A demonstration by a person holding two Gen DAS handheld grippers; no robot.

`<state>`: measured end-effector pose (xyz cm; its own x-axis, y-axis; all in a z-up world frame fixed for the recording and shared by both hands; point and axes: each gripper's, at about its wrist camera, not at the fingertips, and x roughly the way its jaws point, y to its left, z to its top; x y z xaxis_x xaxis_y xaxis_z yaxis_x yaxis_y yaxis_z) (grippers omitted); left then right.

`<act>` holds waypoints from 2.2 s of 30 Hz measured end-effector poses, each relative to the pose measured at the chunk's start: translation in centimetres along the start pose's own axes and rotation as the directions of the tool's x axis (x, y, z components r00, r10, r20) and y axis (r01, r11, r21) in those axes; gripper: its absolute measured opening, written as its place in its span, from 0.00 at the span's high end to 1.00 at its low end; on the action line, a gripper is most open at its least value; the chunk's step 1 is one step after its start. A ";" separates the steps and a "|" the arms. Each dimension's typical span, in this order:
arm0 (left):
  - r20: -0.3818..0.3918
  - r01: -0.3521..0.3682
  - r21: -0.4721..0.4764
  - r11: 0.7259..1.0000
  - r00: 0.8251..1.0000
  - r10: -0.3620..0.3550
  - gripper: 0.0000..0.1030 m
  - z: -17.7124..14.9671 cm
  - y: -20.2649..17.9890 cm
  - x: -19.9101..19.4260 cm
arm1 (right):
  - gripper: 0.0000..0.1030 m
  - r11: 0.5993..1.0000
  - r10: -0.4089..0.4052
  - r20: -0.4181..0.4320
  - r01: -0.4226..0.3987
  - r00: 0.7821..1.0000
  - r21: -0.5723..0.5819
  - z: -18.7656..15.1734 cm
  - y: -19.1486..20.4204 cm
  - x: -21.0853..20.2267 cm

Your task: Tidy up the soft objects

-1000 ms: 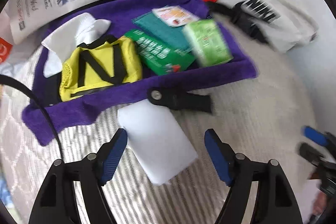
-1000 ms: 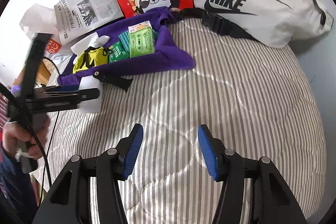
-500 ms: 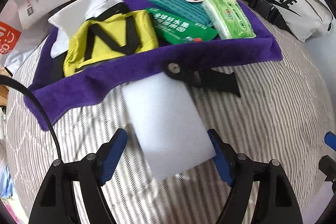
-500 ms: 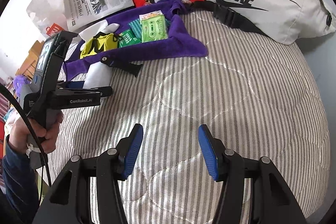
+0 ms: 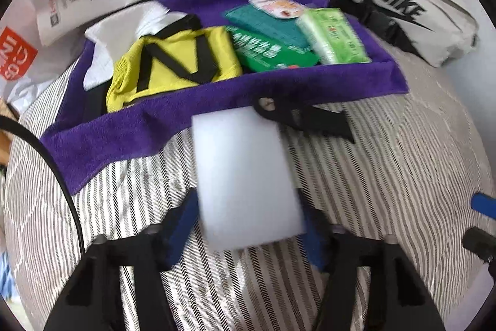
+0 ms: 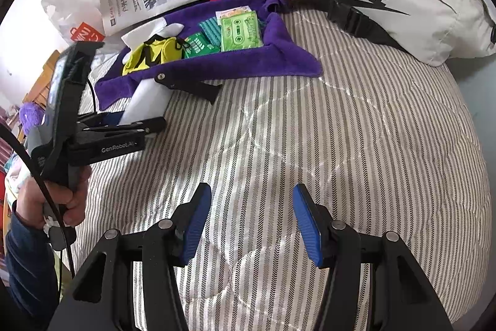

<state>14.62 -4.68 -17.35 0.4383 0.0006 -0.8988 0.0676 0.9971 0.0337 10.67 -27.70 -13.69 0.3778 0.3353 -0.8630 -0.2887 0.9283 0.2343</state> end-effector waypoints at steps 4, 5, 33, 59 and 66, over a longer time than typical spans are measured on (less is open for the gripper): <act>0.028 0.037 0.015 0.999 0.999 -0.037 0.52 -1.4 0.8 -0.8 | 0.47 1.000 -0.006 -0.015 0.006 1.000 -0.006 -0.3 0.3 0.6; 0.027 0.039 0.009 0.999 0.999 -0.039 0.52 -1.7 1.1 -1.3 | 0.47 1.000 -0.008 -0.018 0.007 1.000 -0.006 -0.3 0.4 0.8; 0.209 -0.038 -0.072 0.997 0.977 0.052 0.49 -6.8 7.1 -3.5 | 0.36 0.972 -0.082 0.167 0.115 0.983 -0.203 2.1 6.6 8.3; 0.198 -0.007 -0.044 0.999 0.980 0.015 0.33 -6.5 6.5 -3.0 | 0.08 0.976 -0.093 0.167 0.123 0.982 -0.177 2.3 6.5 9.3; 0.198 0.015 -0.040 0.999 0.980 -0.007 0.28 -6.5 6.5 -3.0 | 0.06 0.976 -0.091 0.165 0.121 0.982 -0.180 2.3 6.5 9.3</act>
<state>7.91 2.31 -17.25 0.6063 -0.0210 -0.7949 0.0386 0.9992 0.0031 14.33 -18.14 -19.15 0.5426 0.2714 -0.7949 -0.3947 0.9178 0.0439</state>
